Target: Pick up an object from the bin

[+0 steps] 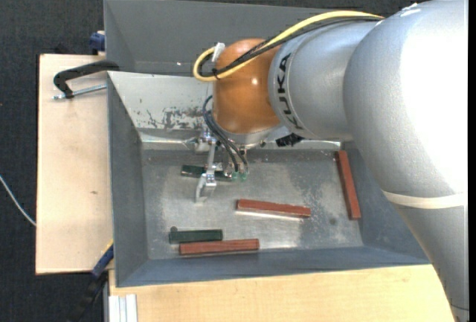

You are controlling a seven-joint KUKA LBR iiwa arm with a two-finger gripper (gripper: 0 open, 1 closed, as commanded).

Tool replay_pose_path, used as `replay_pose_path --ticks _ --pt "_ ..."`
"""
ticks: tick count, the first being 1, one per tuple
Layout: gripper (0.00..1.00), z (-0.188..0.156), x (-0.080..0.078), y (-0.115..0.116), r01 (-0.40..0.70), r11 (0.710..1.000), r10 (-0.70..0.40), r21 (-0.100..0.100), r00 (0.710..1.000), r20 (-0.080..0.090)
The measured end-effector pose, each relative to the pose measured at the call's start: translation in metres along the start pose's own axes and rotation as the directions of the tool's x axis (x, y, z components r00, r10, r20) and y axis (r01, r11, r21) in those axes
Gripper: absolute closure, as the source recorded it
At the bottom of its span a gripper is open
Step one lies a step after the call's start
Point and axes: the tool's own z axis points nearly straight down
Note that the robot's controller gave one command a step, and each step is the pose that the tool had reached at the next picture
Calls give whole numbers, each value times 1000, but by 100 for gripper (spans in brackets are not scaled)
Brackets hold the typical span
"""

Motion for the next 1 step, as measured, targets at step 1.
replay_pose_path --ticks 1 --pt "0 -6 5 4 0 1000 0 0 1000 -1"
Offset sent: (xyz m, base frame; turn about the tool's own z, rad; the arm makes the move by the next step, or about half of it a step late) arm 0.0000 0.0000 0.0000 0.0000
